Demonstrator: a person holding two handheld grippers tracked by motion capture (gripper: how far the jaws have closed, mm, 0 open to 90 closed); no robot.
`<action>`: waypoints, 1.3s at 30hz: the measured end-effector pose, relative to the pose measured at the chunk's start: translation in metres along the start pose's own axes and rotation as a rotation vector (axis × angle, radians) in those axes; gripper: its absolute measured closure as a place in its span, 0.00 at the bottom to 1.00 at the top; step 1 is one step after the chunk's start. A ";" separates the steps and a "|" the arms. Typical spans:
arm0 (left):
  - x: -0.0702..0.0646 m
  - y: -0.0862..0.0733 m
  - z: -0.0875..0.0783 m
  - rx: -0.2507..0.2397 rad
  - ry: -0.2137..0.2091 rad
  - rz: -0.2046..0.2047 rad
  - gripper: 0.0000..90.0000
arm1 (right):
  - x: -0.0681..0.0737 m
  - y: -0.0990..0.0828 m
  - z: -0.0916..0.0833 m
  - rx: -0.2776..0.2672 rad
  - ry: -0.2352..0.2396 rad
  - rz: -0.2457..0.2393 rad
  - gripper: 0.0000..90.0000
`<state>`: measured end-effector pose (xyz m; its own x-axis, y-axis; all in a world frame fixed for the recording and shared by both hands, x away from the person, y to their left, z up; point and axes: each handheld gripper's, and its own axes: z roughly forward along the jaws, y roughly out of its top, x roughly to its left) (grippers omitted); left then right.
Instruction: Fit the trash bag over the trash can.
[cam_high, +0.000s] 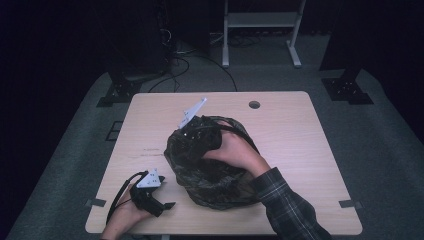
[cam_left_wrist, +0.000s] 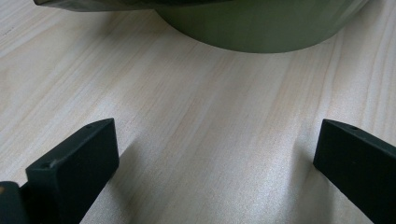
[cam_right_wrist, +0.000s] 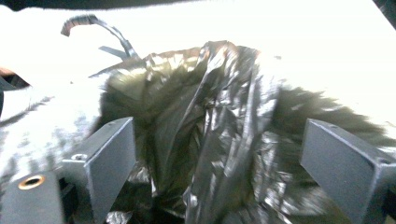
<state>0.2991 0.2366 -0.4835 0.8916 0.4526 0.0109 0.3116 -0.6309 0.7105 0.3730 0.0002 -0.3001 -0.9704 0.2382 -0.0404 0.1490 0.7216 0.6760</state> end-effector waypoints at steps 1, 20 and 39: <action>0.000 0.000 0.000 0.000 0.000 0.000 0.00 | 0.000 0.000 -0.005 -0.013 -0.002 0.003 0.11; 0.001 0.000 0.000 0.000 -0.006 0.006 0.00 | 0.023 -0.075 -0.129 -0.323 -0.121 0.043 0.11; 0.001 0.000 0.000 0.001 -0.007 0.006 0.00 | 0.043 -0.189 -0.132 -0.351 -0.144 0.166 0.11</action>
<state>0.2998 0.2373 -0.4834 0.8958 0.4444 0.0103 0.3067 -0.6346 0.7094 0.2780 -0.2118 -0.3320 -0.8984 0.4392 0.0051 0.2038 0.4064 0.8907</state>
